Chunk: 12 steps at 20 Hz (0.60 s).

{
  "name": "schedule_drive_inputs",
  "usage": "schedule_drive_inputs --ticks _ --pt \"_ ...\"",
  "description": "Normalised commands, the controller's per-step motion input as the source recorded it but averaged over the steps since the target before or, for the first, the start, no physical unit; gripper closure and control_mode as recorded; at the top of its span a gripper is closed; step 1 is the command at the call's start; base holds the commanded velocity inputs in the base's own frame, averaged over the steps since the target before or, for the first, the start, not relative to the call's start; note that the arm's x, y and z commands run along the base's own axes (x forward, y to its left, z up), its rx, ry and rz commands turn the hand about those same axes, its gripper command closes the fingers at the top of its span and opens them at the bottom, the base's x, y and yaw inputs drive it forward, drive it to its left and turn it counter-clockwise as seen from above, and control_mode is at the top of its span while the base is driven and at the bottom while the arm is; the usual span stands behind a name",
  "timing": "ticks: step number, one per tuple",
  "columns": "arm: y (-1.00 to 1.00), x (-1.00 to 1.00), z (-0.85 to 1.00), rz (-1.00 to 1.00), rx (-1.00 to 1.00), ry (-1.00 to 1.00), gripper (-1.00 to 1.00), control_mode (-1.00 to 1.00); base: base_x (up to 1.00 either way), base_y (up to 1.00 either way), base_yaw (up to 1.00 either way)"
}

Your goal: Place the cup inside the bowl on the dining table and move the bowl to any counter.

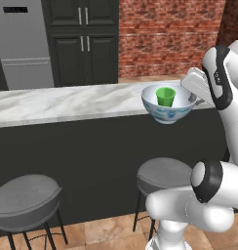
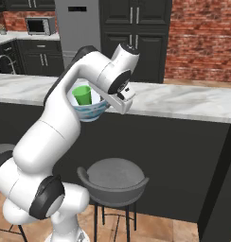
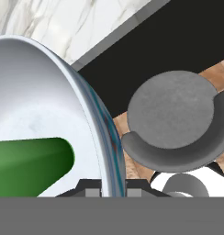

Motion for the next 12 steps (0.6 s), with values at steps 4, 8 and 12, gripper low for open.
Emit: schedule_drive_inputs --ticks 4,8,12 --pt "0.00 0.00 0.00 0.00 0.00 0.00 1.00 1.00 -0.02 0.03 0.00" --pt "0.00 0.00 0.00 0.00 0.00 0.00 1.00 1.00 -0.02 -0.40 0.00" --pt "0.00 0.00 0.00 0.00 0.00 0.00 1.00 1.00 0.00 -0.76 0.00"
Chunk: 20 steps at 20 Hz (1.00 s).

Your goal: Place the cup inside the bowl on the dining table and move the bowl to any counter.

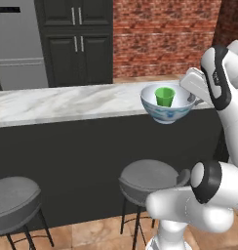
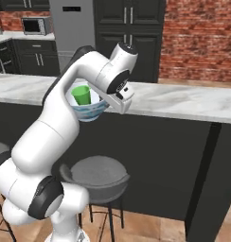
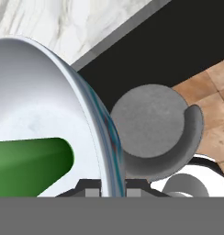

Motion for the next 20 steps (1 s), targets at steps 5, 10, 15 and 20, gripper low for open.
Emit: schedule_drive_inputs --ticks 5,10,15,20 --pt "0.00 0.00 0.00 0.00 0.00 0.00 1.00 1.00 0.00 -0.85 0.00" --pt "0.00 0.00 0.00 0.00 0.00 0.00 1.00 1.00 0.00 -0.84 0.00" --pt "0.00 0.00 0.00 0.00 0.00 0.00 1.00 1.00 0.00 -0.67 0.00" --pt "0.00 0.00 0.00 0.00 0.00 0.00 1.00 1.00 0.00 -0.62 0.00"
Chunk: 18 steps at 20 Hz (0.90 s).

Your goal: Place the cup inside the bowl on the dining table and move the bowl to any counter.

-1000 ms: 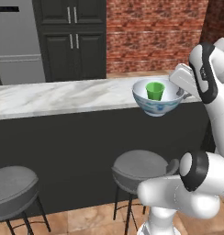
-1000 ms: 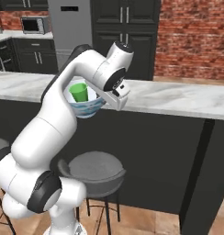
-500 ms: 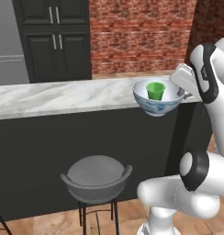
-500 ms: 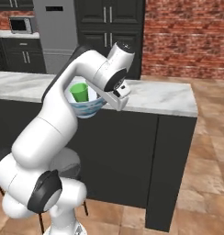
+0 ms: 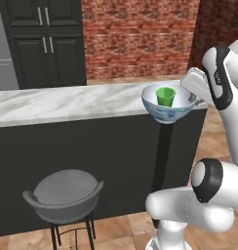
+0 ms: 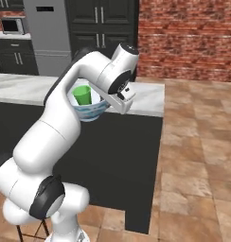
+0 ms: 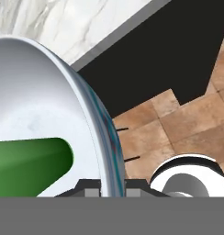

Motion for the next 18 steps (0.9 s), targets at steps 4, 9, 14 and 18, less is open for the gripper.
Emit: schedule_drive_inputs --ticks 4,9,14,18 --pt "0.00 0.00 0.00 0.00 0.00 0.00 1.00 1.00 0.14 -0.62 0.00" --pt "0.00 0.00 0.00 0.00 0.00 0.00 1.00 1.00 0.22 -0.63 0.00" --pt "0.00 0.00 0.00 0.00 0.00 0.00 1.00 1.00 0.28 -0.80 0.00" --pt "0.00 0.00 0.00 0.00 0.00 0.00 1.00 1.00 0.30 -0.88 0.00"
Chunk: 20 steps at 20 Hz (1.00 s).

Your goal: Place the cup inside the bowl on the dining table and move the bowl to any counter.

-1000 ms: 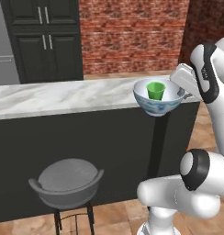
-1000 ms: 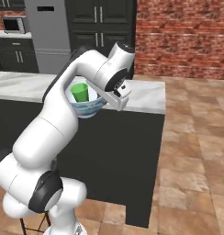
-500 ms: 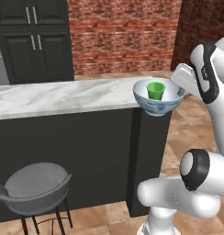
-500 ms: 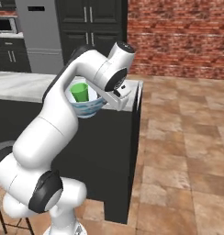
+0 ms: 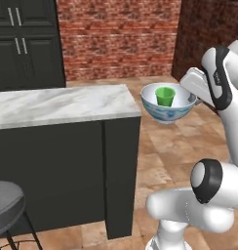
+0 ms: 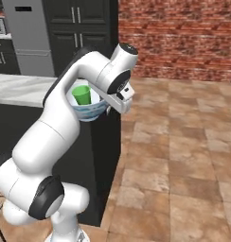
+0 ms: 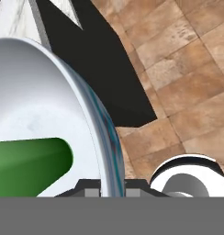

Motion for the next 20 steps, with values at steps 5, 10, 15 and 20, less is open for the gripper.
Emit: schedule_drive_inputs --ticks 5,10,15,20 --pt "0.00 0.00 0.00 0.00 0.00 0.00 1.00 1.00 0.32 -0.82 0.00" --pt "0.00 0.00 0.00 0.00 0.00 0.00 1.00 1.00 0.42 -0.69 0.00" --pt "0.00 0.00 0.00 0.00 0.00 0.00 1.00 1.00 0.48 -0.53 0.00" --pt "0.00 0.00 0.00 0.00 0.00 0.00 1.00 1.00 0.64 -0.42 0.00"
